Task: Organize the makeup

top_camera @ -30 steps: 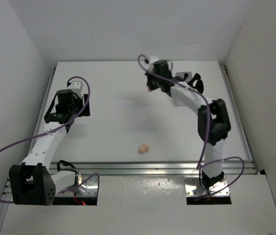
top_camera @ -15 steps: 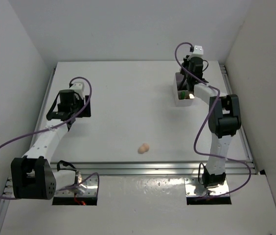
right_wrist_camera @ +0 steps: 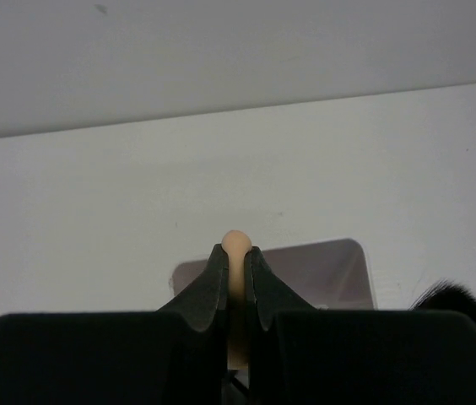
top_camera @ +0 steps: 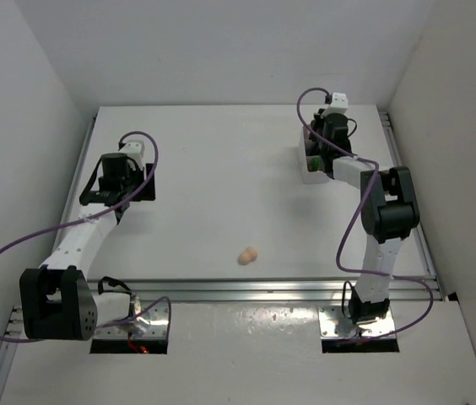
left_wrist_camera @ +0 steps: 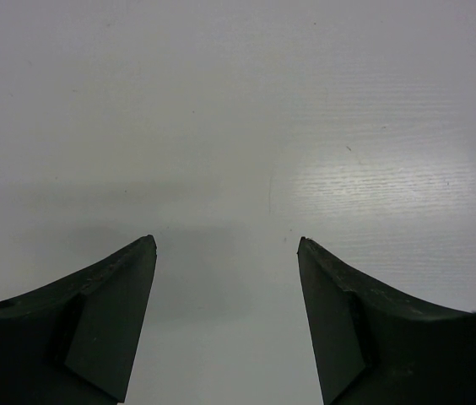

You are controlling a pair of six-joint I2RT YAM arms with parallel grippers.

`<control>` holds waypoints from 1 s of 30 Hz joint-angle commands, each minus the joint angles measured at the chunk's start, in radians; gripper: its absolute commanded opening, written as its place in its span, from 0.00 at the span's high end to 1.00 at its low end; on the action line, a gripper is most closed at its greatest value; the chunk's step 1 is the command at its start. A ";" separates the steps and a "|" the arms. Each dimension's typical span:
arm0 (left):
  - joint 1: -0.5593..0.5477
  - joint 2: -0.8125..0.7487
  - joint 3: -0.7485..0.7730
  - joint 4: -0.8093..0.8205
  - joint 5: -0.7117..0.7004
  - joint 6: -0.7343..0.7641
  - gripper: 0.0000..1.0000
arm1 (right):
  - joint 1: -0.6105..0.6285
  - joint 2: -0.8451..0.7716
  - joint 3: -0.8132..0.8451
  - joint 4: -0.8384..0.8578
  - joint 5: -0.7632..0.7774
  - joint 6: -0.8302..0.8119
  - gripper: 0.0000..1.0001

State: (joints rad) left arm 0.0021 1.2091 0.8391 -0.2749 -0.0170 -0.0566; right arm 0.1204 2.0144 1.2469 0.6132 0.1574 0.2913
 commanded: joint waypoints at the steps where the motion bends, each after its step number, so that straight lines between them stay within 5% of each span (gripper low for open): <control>1: 0.010 0.006 0.037 0.032 -0.006 0.014 0.26 | 0.012 -0.046 -0.011 0.020 0.007 -0.001 1.00; 22: 0.010 -0.003 0.028 0.032 0.003 0.014 0.26 | 0.018 0.050 0.100 -0.059 0.034 -0.031 0.98; 30: 0.010 -0.022 0.017 0.032 0.003 0.014 0.26 | 0.018 0.001 0.054 -0.056 -0.011 -0.023 0.54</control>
State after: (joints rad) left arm 0.0021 1.2118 0.8402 -0.2745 -0.0177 -0.0525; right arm 0.1337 2.0491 1.3087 0.5453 0.1776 0.2657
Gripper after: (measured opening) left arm 0.738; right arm 0.436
